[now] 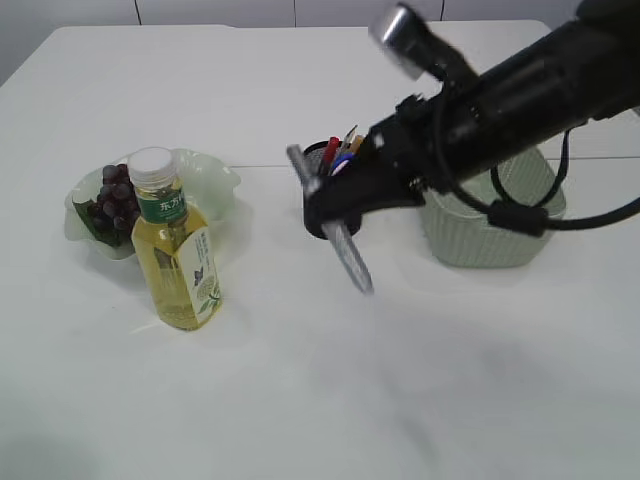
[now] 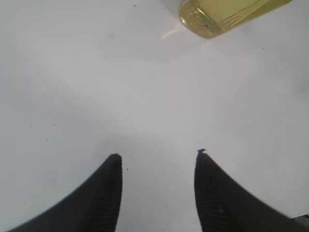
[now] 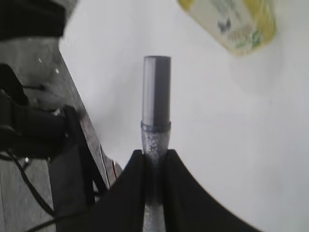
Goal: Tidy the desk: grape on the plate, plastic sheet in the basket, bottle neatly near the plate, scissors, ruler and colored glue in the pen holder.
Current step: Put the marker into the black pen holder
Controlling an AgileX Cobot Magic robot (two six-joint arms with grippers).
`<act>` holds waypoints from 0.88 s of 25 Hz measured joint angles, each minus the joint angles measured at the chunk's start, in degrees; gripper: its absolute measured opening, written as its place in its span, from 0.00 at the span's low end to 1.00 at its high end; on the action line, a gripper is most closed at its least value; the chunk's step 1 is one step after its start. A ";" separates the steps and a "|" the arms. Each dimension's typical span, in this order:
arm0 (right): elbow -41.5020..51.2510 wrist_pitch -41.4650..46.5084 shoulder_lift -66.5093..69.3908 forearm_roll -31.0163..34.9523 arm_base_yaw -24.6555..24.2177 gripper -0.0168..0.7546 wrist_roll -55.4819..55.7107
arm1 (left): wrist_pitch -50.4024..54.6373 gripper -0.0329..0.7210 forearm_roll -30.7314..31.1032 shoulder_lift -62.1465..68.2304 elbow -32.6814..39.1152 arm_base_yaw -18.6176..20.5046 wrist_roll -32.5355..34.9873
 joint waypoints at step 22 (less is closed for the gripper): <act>-17.69 -14.64 16.15 37.79 -7.98 0.09 -44.85 | 1.41 0.52 -0.08 0.00 0.00 0.00 0.00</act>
